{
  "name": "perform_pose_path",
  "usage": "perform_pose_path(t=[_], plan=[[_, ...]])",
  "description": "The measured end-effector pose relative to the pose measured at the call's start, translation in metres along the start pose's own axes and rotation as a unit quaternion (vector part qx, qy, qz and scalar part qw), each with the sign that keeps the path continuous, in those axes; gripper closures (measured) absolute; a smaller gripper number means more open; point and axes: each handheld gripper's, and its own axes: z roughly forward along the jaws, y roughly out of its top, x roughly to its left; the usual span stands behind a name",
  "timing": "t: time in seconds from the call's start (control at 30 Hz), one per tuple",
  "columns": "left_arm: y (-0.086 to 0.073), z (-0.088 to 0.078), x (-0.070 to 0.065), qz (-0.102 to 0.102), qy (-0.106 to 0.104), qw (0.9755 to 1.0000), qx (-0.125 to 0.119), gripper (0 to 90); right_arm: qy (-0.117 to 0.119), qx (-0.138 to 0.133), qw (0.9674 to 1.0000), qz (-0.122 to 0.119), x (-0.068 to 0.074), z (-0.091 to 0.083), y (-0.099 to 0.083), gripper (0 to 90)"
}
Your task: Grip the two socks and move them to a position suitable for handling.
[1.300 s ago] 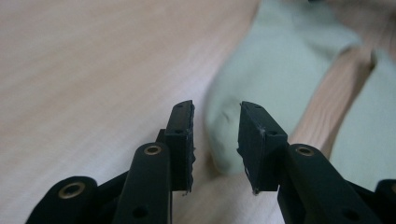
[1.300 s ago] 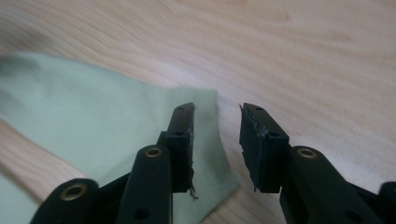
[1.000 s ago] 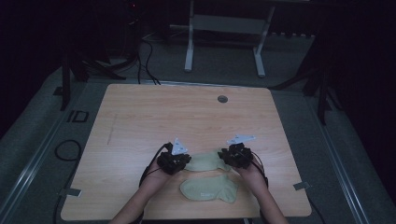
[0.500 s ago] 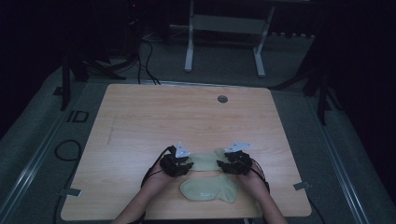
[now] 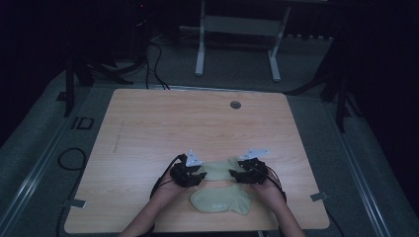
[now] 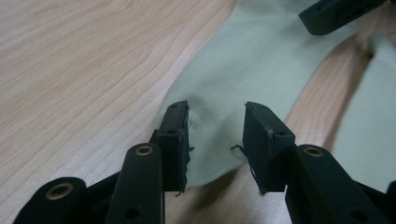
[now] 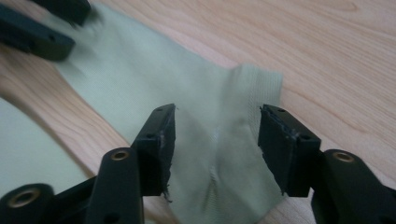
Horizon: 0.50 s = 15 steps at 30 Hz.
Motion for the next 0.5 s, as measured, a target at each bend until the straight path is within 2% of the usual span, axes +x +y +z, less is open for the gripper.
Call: perform_pose_path(t=[0.13, 0.2, 0.3, 0.37, 0.5], plan=[[0.002, -0.004, -0.001, -0.001, 0.002, 1.0, 0.0, 56.6, 0.006, 0.0, 1.0, 0.0, 0.001, -0.004, 0.003, 41.9], [0.005, -0.015, -0.001, -0.014, -0.011, 0.9998, -0.01, 49.2, 0.014, -0.005, 0.9999, -0.001, 0.004, -0.011, 0.007, 35.1], [0.005, -0.02, 0.0, -0.02, -0.008, 0.9997, -0.013, 42.2, 0.024, -0.005, 0.9997, 0.008, 0.004, -0.014, 0.009, 33.3], [0.003, -0.028, 0.001, -0.025, -0.004, 0.9995, -0.021, 35.6, 0.023, 0.002, 0.9996, 0.018, 0.003, -0.017, 0.01, 27.5], [-0.003, -0.036, 0.004, -0.043, -0.003, 0.9988, -0.023, 27.9, 0.029, 0.007, 0.9995, 0.013, 0.004, -0.02, 0.01, 20.6]])
